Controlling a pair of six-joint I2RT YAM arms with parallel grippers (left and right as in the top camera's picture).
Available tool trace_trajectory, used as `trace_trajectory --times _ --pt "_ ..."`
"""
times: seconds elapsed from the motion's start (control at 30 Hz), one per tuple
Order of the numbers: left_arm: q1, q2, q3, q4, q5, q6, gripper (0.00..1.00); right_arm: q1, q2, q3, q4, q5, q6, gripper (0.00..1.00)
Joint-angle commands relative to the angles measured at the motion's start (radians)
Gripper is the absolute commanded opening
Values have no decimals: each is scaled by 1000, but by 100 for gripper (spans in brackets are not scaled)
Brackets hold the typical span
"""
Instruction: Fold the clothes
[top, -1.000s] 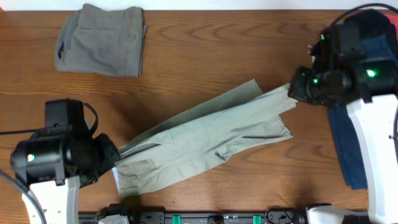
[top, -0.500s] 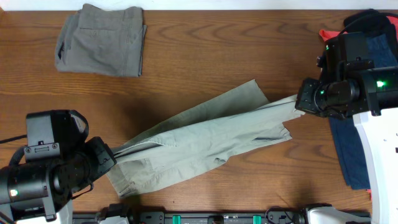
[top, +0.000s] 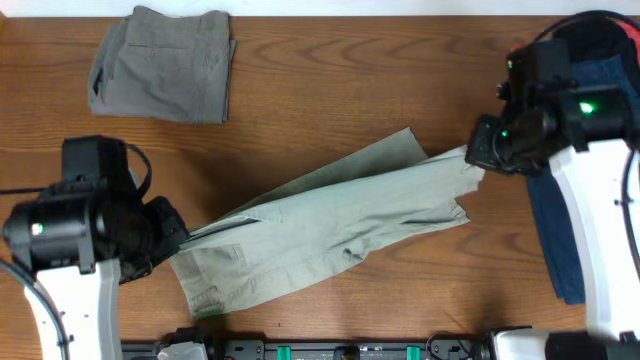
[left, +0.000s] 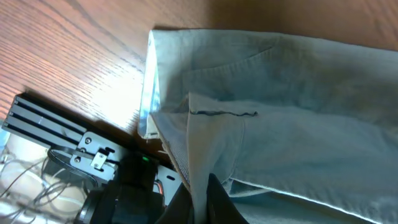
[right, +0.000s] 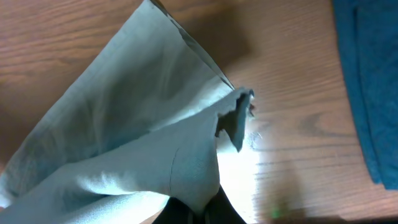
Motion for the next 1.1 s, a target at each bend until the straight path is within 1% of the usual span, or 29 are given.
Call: trace_trajectory --times 0.0,0.23,0.33,0.43,0.57,0.6,0.63,0.67,0.7,0.73,0.77,0.83,0.87,1.07 --pt "3 22 -28 -23 -79 8 6 -15 54 12 25 69 6 1" --pt "3 75 -84 75 -83 1 6 -12 147 12 72 65 -1 1" --pt "3 111 -85 108 -117 -7 6 -12 178 12 97 64 -2 1" --pt "3 150 -85 153 -143 -10 6 -8 200 12 132 54 -9 2" --pt "3 209 -85 230 -142 -10 6 6 224 12 196 17 -12 6" --pt "3 228 -85 253 -142 -10 7 11 230 12 209 13 -12 10" --pt "3 244 -85 272 -143 -10 14 15 236 12 224 13 -11 22" --pt "3 267 -85 298 -143 -10 30 19 246 12 239 13 -11 45" --pt "3 285 -85 319 -143 -10 55 23 251 12 250 13 -11 70" --pt "3 303 -85 340 -146 -10 63 25 257 12 259 13 -12 94" --pt "3 324 -85 361 -150 -10 66 28 265 12 269 14 -13 99" --pt "5 360 -85 390 -150 -10 79 29 273 12 278 14 -30 99" --pt "5 372 -85 393 -150 -10 82 29 274 12 278 14 -42 99" --pt "5 361 -76 367 -150 -10 86 -12 272 34 200 17 -73 99"
